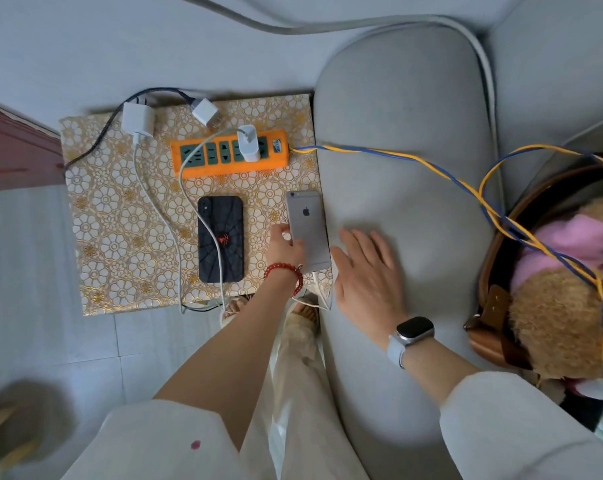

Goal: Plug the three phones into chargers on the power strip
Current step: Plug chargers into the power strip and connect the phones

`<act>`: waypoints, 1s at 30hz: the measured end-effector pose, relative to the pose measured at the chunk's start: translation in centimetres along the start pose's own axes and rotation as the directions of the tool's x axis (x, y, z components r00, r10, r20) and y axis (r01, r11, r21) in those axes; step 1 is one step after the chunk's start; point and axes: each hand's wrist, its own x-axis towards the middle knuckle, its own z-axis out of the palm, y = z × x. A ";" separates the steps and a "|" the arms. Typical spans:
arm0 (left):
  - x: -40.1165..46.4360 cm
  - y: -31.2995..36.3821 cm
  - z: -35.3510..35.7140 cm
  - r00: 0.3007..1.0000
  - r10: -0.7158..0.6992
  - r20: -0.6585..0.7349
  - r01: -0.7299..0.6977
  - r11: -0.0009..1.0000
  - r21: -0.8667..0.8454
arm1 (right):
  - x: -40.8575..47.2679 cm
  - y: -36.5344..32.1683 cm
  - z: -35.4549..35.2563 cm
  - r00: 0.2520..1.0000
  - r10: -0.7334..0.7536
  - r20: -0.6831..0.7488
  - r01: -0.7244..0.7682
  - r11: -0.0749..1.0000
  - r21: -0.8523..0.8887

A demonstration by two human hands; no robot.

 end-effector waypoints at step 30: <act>0.3 0.3 -15.4 0.783 0.572 0.243 -0.622 0.712 0.327 | 16.8 -10.0 -8.1 0.970 -0.011 -0.242 0.141 0.839 0.525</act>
